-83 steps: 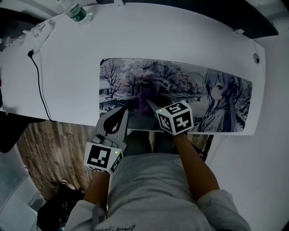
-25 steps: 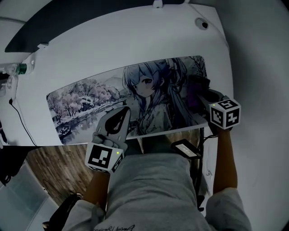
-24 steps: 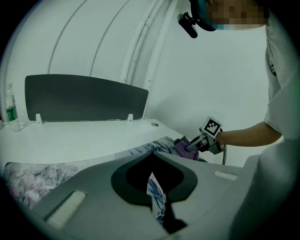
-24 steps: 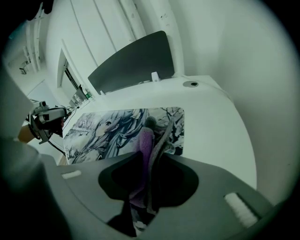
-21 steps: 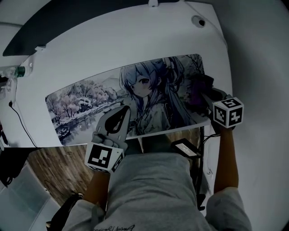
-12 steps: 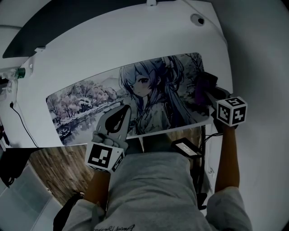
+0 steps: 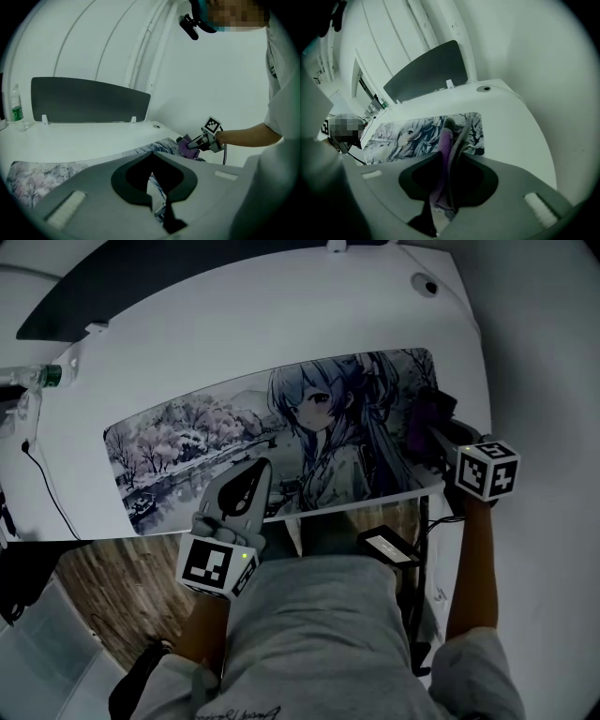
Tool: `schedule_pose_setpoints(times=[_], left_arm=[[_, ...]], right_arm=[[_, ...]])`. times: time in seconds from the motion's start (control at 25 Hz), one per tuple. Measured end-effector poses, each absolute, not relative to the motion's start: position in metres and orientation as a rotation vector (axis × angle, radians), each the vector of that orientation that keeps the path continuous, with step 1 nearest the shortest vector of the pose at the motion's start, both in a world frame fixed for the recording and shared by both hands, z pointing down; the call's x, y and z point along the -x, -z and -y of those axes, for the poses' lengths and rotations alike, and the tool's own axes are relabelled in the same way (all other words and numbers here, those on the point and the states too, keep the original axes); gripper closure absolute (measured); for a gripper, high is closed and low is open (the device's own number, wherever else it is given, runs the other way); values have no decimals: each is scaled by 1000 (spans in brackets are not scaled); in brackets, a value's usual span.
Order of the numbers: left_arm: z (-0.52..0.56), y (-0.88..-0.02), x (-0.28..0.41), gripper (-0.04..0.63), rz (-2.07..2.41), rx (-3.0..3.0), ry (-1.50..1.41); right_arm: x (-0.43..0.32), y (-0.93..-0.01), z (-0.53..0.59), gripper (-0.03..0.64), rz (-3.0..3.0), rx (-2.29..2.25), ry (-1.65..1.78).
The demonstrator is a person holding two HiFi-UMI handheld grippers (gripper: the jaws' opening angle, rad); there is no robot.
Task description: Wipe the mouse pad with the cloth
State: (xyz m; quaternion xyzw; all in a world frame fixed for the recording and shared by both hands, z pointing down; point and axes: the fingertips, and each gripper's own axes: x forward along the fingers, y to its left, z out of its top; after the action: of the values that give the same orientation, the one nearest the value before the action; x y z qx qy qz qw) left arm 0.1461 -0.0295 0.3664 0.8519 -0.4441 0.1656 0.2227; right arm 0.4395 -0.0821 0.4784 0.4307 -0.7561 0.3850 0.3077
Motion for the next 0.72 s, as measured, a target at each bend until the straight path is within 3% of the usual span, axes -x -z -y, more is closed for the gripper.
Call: schedule_pose_setpoints(times=[0.32, 0.72], left_arm=[[-4, -364, -71, 575, 1256, -2333, -421], [-61, -366, 79, 575, 1355, -2270, -439]], right_arm=[[-333, -464, 59, 520, 2063, -1077, -1014], [-125, -457, 8, 520, 2188, -899, -1012]])
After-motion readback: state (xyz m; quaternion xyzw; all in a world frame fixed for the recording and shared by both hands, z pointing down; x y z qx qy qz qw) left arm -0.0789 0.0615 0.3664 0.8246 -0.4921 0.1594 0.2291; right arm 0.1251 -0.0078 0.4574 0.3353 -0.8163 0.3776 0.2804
